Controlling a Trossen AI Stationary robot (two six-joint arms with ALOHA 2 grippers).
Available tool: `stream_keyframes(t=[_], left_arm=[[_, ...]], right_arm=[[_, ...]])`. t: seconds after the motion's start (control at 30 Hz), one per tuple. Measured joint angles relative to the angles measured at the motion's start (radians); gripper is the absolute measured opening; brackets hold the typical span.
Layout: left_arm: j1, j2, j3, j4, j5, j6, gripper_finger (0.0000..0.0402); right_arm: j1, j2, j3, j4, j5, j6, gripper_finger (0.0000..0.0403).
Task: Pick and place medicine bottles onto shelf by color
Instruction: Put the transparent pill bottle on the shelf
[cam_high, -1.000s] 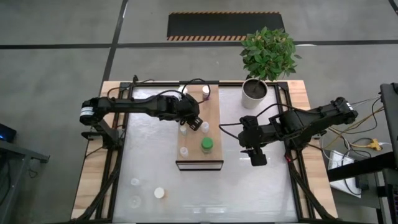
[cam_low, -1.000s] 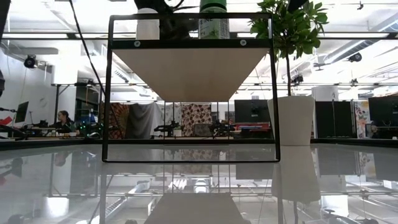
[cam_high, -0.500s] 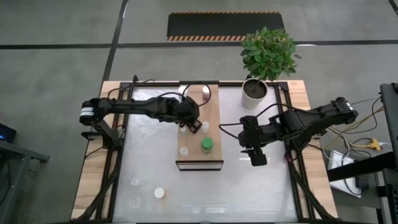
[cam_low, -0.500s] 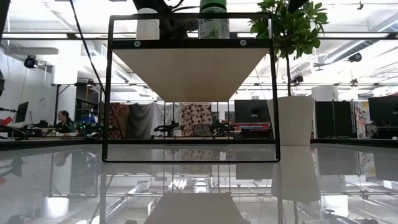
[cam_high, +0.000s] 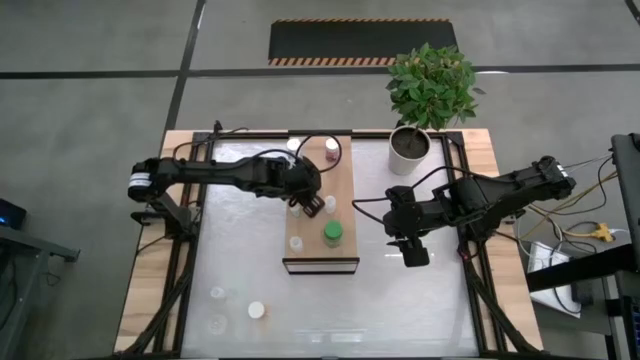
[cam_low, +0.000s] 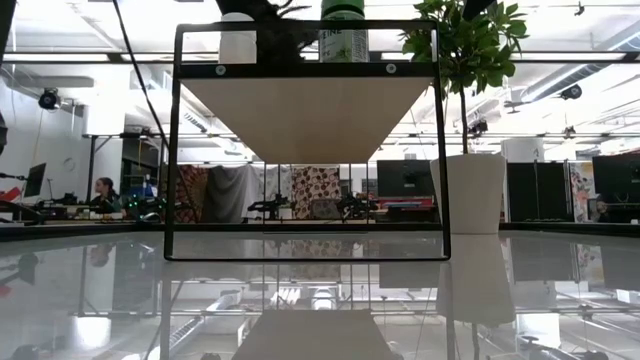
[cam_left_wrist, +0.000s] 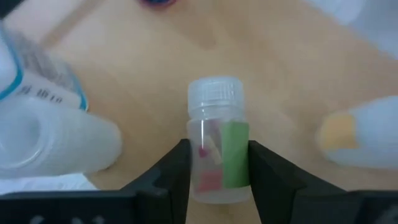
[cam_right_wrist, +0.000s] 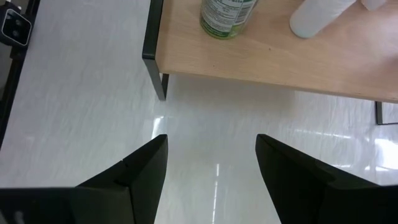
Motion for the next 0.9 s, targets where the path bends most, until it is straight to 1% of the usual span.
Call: stream_keyframes(t=[0.1,0.17,0.27,0.33,0.4,0.43,0.5,0.6,0.73,0.83,0.9], left_arm=[[-0.019,-0.015,0.031,0.001,-0.003,0.065,0.0114],[-0.036,-0.038,0.057,0.004,-0.024,0.119,0.0113],[-0.074,-0.079,0.092,0.021,-0.106,0.221,0.0113],[-0.119,-0.117,0.090,0.084,-0.171,0.343,0.0112],[-0.175,-0.155,0.059,0.210,-0.214,0.480,0.0112],[-0.204,-0.172,0.037,0.281,-0.216,0.546,0.0112],[-0.260,-0.201,-0.022,0.412,-0.219,0.673,0.0112],[-0.320,-0.221,-0.119,0.590,-0.225,0.829,0.0112],[-0.349,-0.233,-0.205,0.722,-0.267,0.911,0.0112],[-0.349,-0.235,-0.239,0.785,-0.269,0.930,0.0112],[-0.349,-0.230,-0.242,0.789,-0.269,0.936,0.0112]], right_arm=[[0.000,0.000,0.000,0.007,0.002,-0.006,0.0233],[0.000,0.000,0.000,0.027,0.027,-0.007,0.0233],[0.000,-0.004,0.000,0.063,0.079,-0.032,0.0233],[0.000,-0.012,-0.003,0.131,0.122,-0.061,0.0233],[0.000,-0.026,-0.017,0.238,0.156,-0.109,0.0233],[0.000,-0.037,-0.033,0.308,0.171,-0.136,0.0233],[0.000,-0.060,-0.084,0.502,0.196,-0.199,0.0233],[0.000,-0.088,-0.189,0.814,0.203,-0.284,0.0233],[0.000,-0.107,-0.300,1.090,0.203,-0.345,0.0233],[-0.001,-0.109,-0.350,1.202,0.203,-0.358,0.0233],[-0.008,-0.106,-0.365,1.229,0.210,-0.355,0.0233]])
